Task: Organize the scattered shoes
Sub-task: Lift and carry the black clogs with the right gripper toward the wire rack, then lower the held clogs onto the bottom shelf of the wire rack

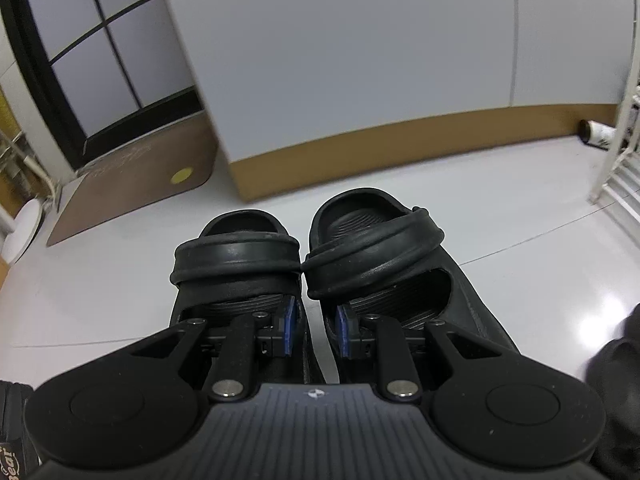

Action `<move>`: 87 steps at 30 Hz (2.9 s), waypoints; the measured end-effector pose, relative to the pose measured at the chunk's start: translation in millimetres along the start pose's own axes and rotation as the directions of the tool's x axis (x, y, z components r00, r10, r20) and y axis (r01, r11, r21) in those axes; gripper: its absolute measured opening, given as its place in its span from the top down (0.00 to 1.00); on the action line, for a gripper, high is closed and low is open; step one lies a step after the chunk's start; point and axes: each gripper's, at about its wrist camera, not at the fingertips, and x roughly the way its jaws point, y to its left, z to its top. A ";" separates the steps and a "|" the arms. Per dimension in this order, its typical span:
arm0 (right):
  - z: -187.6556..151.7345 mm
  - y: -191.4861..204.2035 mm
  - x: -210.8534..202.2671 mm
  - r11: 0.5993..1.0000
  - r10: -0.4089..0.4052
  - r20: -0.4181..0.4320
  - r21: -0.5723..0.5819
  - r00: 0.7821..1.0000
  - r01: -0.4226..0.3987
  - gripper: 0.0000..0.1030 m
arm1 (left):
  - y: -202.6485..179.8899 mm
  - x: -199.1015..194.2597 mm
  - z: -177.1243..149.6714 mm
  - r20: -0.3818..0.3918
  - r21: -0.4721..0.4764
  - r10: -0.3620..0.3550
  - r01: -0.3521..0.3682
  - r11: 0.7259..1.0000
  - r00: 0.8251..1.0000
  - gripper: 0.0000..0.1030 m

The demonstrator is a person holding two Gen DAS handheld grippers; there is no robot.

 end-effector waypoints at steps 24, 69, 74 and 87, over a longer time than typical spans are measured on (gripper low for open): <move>57.3 -200.7 -67.8 0.956 -0.269 0.089 0.149 0.959 0.254 0.78 | -44.0 5.4 -30.5 -0.040 0.142 -0.022 0.027 0.990 0.999 0.10; 28.9 -438.7 -16.2 0.768 -0.580 0.169 0.438 0.797 0.467 0.50 | -77.1 16.0 -52.8 -0.224 0.085 -0.153 0.175 0.981 0.963 0.10; 18.4 -422.7 -25.6 0.803 -0.562 0.234 0.383 0.793 0.456 0.29 | -77.7 14.4 -54.2 -0.238 0.079 -0.173 0.196 0.977 0.956 0.10; 14.8 -392.7 12.3 0.857 -0.514 0.225 0.093 0.828 0.507 0.20 | -75.2 17.3 -52.1 -0.250 0.056 -0.188 0.208 0.976 0.950 0.09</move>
